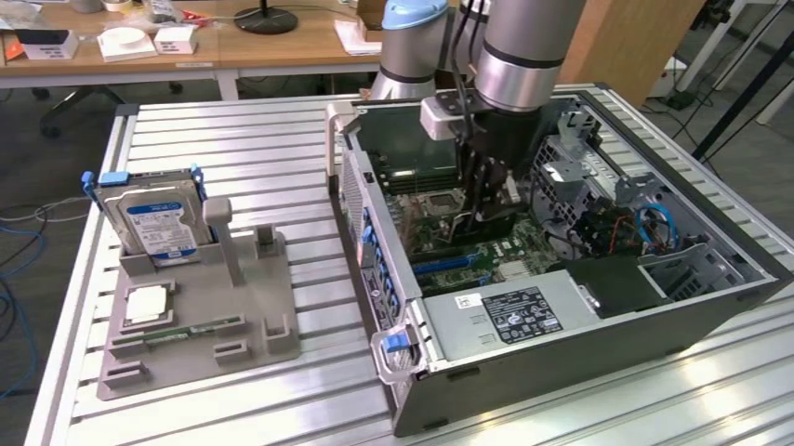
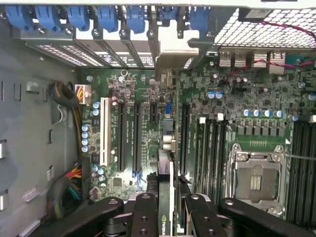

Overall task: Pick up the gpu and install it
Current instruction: 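Insert the gpu into the slot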

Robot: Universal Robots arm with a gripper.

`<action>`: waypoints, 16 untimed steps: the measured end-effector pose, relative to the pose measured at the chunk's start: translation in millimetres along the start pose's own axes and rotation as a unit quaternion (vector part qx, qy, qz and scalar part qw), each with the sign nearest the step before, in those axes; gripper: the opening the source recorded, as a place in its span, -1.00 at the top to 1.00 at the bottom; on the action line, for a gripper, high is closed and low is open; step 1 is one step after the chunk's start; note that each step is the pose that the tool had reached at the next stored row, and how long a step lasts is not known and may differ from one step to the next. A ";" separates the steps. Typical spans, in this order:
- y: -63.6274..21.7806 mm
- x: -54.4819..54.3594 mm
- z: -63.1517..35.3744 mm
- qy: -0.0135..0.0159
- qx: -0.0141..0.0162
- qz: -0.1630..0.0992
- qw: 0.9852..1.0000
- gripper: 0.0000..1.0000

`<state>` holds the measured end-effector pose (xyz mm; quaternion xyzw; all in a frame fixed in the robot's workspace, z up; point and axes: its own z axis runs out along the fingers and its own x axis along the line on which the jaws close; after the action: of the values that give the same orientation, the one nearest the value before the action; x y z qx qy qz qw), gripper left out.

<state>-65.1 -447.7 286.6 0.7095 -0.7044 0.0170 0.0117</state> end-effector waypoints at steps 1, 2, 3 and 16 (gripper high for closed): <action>1.2 0.0 1.5 0.000 0.000 -0.001 1.000 0.47; 2.3 -0.1 2.8 0.000 0.000 -0.001 1.000 0.47; 3.4 -0.1 4.2 0.000 0.000 -0.002 1.000 0.47; 12.7 -0.5 18.8 0.000 0.001 -0.006 1.000 0.47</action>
<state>-77.6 -448.0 267.7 0.7134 -0.7005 0.0173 0.0112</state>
